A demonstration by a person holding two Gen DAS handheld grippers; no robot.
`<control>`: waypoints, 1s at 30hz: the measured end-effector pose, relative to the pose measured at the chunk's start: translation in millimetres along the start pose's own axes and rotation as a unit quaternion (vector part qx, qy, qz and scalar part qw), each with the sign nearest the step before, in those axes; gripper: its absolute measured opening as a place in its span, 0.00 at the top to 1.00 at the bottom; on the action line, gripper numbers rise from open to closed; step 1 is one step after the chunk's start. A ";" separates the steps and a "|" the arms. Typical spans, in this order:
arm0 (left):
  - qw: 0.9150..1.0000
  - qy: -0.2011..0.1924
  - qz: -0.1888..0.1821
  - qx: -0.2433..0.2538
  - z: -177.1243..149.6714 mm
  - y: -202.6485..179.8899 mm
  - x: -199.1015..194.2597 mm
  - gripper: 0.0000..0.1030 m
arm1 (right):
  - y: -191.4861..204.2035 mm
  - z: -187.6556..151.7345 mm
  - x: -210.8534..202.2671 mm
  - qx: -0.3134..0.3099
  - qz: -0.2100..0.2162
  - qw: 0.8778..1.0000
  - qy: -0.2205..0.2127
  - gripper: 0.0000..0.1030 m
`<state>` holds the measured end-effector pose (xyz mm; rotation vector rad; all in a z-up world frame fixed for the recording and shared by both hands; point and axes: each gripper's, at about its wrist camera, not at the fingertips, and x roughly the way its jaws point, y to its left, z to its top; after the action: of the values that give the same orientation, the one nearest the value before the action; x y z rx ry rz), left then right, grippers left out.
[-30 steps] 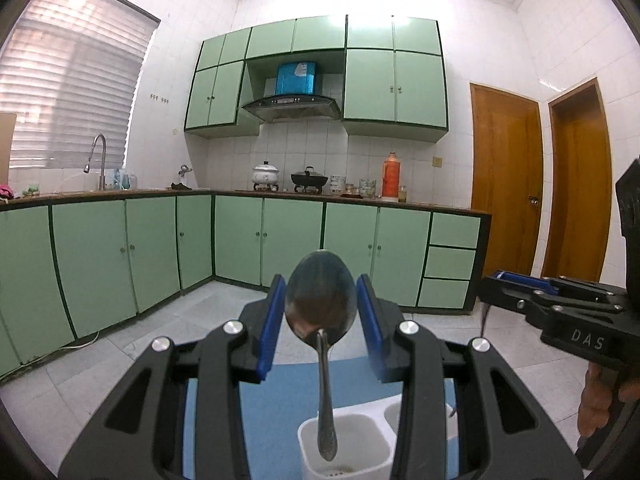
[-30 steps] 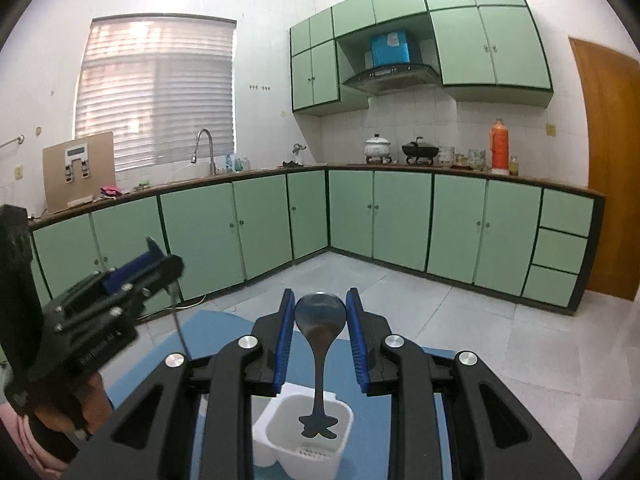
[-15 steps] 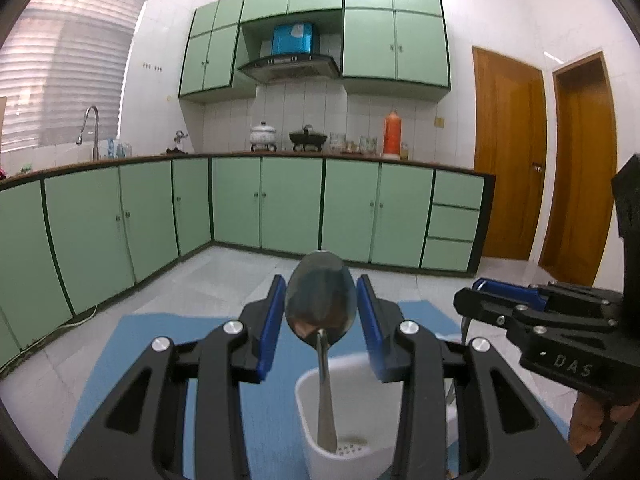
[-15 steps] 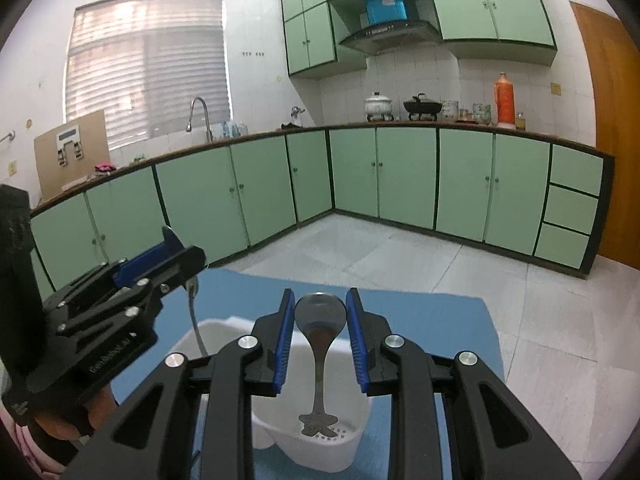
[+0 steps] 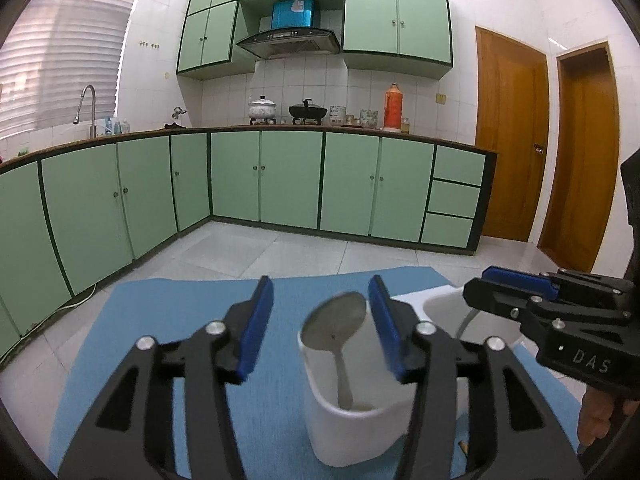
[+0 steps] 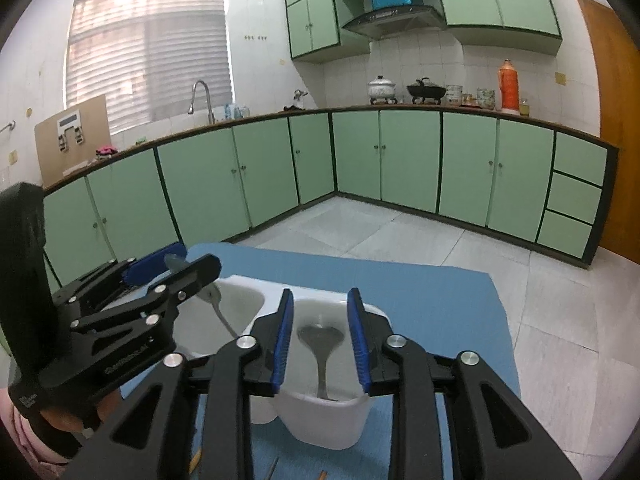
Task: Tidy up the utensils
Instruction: 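Open both tools and withdraw them from the holder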
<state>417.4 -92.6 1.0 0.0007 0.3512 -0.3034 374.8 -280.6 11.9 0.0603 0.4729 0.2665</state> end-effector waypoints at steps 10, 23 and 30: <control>0.999 -0.023 0.019 -0.012 16.3 16.4 -49.3 0.28 | -19.4 11.9 -58.9 0.023 -0.036 0.998 -0.053 0.56; 0.996 0.056 0.073 -0.017 -46.4 35.2 -135.9 0.12 | -21.1 -71.6 -124.5 0.028 -0.106 0.994 -0.027 0.17; 0.983 0.149 0.102 -0.042 -93.6 55.9 -142.4 0.13 | -17.1 -115.1 -123.7 0.042 -0.114 0.992 0.020 0.17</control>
<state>274.7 7.4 -41.6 -0.0015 0.6571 -0.0835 220.4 -330.6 -37.8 0.0828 0.5257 0.0235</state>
